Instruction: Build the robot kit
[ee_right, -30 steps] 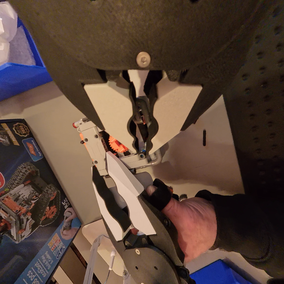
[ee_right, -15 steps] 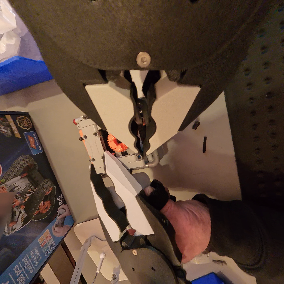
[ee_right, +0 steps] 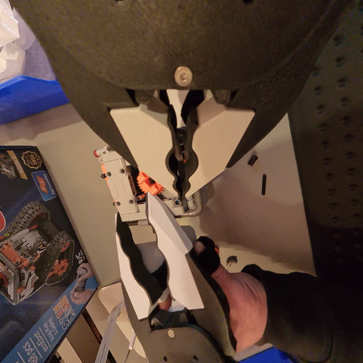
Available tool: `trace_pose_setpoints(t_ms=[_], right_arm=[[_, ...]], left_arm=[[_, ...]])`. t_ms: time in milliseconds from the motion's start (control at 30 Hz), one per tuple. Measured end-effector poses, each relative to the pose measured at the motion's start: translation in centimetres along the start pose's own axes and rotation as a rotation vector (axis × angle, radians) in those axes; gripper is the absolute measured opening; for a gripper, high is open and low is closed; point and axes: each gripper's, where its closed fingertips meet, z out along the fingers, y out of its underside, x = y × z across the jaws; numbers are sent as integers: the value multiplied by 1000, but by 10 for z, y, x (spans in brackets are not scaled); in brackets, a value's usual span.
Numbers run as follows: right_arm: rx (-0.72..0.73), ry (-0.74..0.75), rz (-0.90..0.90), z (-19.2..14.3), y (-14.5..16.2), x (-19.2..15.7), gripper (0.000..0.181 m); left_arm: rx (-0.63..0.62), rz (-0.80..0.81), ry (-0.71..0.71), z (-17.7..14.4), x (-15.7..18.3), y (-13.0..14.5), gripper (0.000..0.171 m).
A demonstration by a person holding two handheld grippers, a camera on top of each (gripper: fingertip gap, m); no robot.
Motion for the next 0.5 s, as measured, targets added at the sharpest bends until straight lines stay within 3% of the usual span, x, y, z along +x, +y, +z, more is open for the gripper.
trace_pose_setpoints(t_ms=[500], right_arm=[[3,-27,45,-5,3,4,0]], left_arm=[[82,66,-147,-3,2,0,44]])
